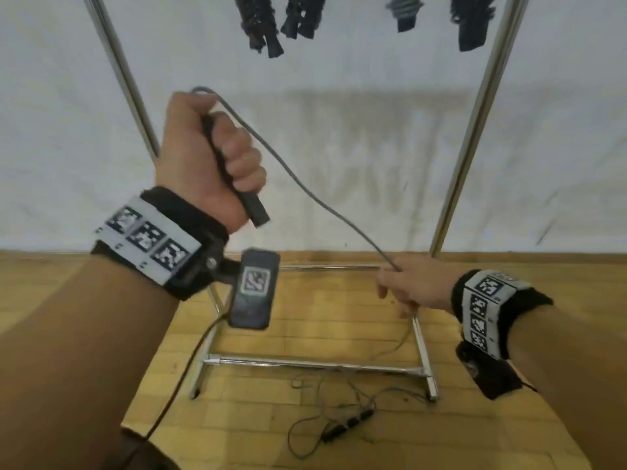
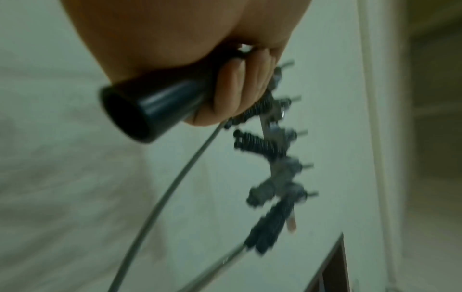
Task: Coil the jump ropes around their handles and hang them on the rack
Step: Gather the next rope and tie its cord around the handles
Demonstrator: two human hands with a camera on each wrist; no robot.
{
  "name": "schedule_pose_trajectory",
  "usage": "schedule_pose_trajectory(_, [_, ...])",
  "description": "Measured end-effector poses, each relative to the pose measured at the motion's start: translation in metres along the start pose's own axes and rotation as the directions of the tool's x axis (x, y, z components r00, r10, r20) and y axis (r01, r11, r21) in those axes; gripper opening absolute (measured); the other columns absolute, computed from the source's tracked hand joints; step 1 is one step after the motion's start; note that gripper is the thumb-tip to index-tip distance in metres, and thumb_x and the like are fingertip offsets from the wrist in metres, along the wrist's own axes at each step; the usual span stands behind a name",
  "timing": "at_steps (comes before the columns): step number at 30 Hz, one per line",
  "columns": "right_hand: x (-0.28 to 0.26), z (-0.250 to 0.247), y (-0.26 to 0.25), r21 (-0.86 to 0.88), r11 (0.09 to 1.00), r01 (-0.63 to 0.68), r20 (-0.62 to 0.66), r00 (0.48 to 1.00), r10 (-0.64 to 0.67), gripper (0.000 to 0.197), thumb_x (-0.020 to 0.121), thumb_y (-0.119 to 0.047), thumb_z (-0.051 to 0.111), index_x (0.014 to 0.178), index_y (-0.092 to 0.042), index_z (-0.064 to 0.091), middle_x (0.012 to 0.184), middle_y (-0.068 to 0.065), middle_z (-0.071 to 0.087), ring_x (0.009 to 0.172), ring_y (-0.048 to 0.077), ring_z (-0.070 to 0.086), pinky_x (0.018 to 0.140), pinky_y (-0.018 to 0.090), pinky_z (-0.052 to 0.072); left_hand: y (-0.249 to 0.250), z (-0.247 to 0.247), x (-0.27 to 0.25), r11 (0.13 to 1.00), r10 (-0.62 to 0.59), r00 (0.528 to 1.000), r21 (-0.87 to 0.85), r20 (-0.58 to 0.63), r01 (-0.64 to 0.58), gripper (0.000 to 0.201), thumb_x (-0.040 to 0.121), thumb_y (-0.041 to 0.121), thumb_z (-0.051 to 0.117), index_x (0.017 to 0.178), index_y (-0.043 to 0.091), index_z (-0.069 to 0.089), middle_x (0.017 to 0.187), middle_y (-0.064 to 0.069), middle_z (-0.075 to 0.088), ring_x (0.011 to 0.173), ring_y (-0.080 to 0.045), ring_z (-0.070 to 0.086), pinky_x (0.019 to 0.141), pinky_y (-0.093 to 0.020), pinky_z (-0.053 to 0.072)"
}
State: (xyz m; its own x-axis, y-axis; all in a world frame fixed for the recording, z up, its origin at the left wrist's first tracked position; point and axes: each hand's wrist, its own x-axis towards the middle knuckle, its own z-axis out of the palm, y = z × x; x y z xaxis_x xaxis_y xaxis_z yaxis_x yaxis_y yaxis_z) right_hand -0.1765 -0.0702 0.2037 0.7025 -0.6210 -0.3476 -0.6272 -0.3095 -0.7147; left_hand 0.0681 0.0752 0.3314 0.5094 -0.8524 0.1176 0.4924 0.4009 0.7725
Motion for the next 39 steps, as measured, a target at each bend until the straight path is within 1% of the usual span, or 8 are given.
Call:
schedule_pose_trajectory(6, [-0.01,-0.017,0.018,-0.265,0.954,-0.141,-0.068,0.99,0.127,0.027,0.104,-0.033,0.053,0.101,-0.01,0.066,0.069,0.001,0.06,0.05,0.013,0.061,0.066,0.036,0.061,-0.026,-0.008,0.003,0.935,0.026,0.991,0.354,-0.131,0.023,0.017,0.095,0.011,0.061,0.106,0.008,0.073,0.109,-0.006,0.081,0.052,-0.01,0.058,0.046,-0.021,0.048])
schedule_pose_trajectory(10, [-0.017,-0.013,-0.018,-0.177,0.984,-0.001,-0.079,0.997,-0.013,0.015,0.094,-0.033,0.062,0.098,-0.021,0.07,0.072,0.002,0.061,0.056,0.017,0.055,0.051,0.033,0.046,-0.095,-0.009,-0.01,0.696,-0.176,0.966,0.718,0.188,-0.013,0.049,0.087,0.012,0.06,0.13,0.031,0.072,0.125,0.013,0.076,0.049,-0.016,0.057,0.048,-0.028,0.049])
schedule_pose_trajectory(14, [-0.024,-0.014,-0.041,-0.002,0.994,0.105,-0.06,0.993,-0.105,0.02,0.091,-0.021,0.056,0.085,-0.013,0.074,0.063,-0.002,0.049,0.053,0.015,0.043,0.047,0.031,0.034,-0.123,-0.002,-0.015,0.411,-0.441,0.84,0.903,0.316,-0.124,0.035,0.094,0.034,0.064,0.126,0.047,0.067,0.094,0.011,0.078,0.049,-0.014,0.059,0.047,-0.028,0.048])
schedule_pose_trajectory(18, [-0.022,-0.02,-0.036,0.053,0.984,0.173,-0.069,0.983,-0.169,0.02,0.096,-0.02,0.058,0.083,-0.01,0.07,0.063,0.001,0.044,0.05,0.014,0.037,0.047,0.029,0.031,-0.12,-0.006,-0.004,0.198,-0.324,0.901,0.952,0.287,-0.232,0.024,0.095,0.059,0.067,0.079,0.042,0.072,0.055,0.013,0.061,0.04,-0.003,0.047,0.04,-0.02,0.038])
schedule_pose_trajectory(26, [0.013,-0.012,0.048,-0.051,0.996,0.069,0.037,0.997,-0.067,0.043,0.107,-0.046,0.042,0.08,-0.017,0.058,0.059,-0.003,0.046,0.049,0.014,0.043,0.052,0.03,0.046,-0.057,-0.071,0.048,0.782,0.183,0.944,0.623,-0.274,0.029,0.026,0.071,0.044,0.083,0.066,0.026,0.065,0.062,0.007,0.058,0.041,-0.009,0.037,0.038,-0.024,0.031])
schedule_pose_trajectory(28, [0.017,-0.007,0.077,-0.319,0.947,-0.021,0.088,0.995,0.052,0.045,0.107,-0.048,0.037,0.08,-0.02,0.059,0.061,-0.007,0.052,0.049,0.009,0.047,0.058,0.026,0.047,-0.048,-0.097,0.054,0.719,0.223,0.897,0.686,-0.381,0.113,0.022,0.08,0.04,0.078,0.072,0.023,0.068,0.065,0.007,0.062,0.04,-0.009,0.042,0.038,-0.024,0.035])
schedule_pose_trajectory(33, [0.025,0.004,0.078,-0.5,0.864,-0.059,0.105,0.986,0.128,0.044,0.107,-0.048,0.036,0.086,-0.024,0.066,0.075,-0.008,0.06,0.06,0.005,0.053,0.055,0.019,0.042,-0.089,-0.114,0.048,0.017,0.038,0.976,0.976,-0.216,0.215,0.037,0.099,0.045,0.066,0.134,0.033,0.066,0.104,0.012,0.072,0.044,-0.005,0.059,0.039,-0.02,0.046])
schedule_pose_trajectory(39, [0.019,-0.007,0.006,-0.24,0.964,0.117,0.075,0.992,-0.102,0.021,0.097,-0.035,0.055,0.086,-0.026,0.071,0.069,-0.013,0.056,0.061,0.005,0.053,0.057,0.023,0.042,-0.142,-0.051,0.029,0.375,-0.476,0.844,0.925,0.248,-0.061,0.04,0.09,0.038,0.07,0.128,0.05,0.066,0.13,0.025,0.07,0.05,-0.011,0.055,0.05,-0.025,0.048])
